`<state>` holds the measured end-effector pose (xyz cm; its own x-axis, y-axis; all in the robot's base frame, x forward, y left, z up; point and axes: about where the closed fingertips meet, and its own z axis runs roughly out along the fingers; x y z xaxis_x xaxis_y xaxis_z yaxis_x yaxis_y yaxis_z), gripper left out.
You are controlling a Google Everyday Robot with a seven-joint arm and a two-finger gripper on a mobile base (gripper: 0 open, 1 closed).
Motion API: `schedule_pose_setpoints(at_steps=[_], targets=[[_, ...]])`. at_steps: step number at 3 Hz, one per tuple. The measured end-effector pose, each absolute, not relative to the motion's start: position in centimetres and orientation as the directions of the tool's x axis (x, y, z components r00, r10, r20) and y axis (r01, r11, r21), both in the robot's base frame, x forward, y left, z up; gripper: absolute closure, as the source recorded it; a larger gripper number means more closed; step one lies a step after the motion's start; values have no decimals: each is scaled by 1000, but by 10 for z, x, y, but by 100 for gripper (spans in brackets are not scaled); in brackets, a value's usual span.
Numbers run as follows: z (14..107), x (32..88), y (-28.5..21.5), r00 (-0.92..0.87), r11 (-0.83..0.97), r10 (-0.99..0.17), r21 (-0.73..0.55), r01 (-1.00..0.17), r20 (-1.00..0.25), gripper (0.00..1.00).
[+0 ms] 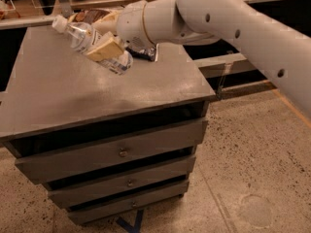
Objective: Place blue plastic bottle upright
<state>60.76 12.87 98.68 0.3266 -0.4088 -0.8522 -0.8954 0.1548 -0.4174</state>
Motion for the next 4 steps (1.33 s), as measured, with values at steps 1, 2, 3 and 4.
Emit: schedule_pose_setpoints(at_steps=[1, 2, 3, 4], targets=[[1011, 622, 132, 390, 278, -289, -466, -840, -874, 100], [1027, 622, 142, 430, 306, -262, -497, -812, -864, 100], [1026, 622, 141, 427, 304, -264, -495, -814, -865, 100], [1026, 623, 139, 389, 374, -243, -456, -807, -888, 100]])
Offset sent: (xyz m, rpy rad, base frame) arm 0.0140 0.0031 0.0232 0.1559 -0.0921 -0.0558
